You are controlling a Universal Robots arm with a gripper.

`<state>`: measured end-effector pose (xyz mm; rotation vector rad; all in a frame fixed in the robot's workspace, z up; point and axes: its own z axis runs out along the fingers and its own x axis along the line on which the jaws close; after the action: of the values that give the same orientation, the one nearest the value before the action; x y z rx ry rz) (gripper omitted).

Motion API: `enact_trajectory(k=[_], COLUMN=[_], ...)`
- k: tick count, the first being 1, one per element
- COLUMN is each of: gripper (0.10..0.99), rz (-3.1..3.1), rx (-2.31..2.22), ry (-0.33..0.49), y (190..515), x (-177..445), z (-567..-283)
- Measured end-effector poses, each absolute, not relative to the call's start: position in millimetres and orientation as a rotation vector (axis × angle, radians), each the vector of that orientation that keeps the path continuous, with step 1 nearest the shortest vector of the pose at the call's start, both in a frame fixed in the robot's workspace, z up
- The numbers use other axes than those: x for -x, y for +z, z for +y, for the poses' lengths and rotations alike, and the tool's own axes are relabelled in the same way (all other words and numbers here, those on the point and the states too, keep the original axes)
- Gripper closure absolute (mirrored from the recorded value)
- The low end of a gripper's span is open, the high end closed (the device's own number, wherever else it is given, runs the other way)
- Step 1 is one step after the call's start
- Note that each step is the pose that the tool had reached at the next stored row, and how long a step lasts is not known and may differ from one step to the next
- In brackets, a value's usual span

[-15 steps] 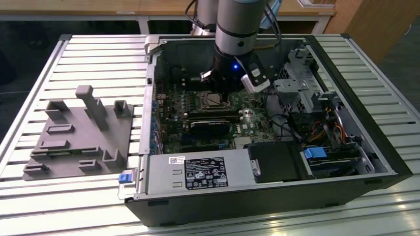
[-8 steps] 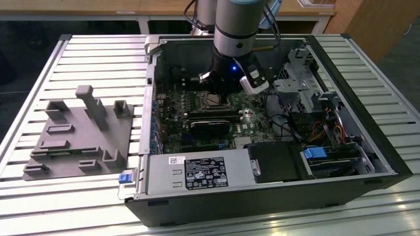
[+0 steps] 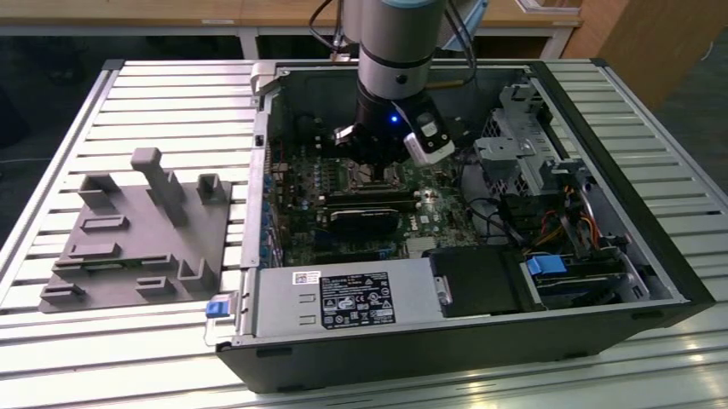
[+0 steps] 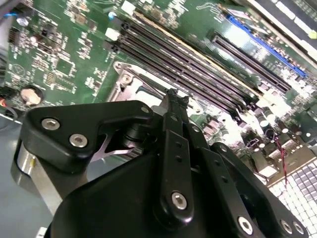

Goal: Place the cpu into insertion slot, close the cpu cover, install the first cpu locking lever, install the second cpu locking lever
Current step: 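Install the second cpu locking lever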

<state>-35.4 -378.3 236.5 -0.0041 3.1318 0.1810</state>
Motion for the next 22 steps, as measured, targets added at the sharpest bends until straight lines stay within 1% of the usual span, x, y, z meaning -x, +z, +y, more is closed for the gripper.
enact_trajectory(k=[8,16,22], gripper=[0.980,0.980,0.980], rz=[3.134,3.130,3.129], rx=[0.004,0.001,-0.001], ry=[0.187,0.235,0.249], y=[231,230,230], x=[38,39,42], z=[-379,-384,-389])
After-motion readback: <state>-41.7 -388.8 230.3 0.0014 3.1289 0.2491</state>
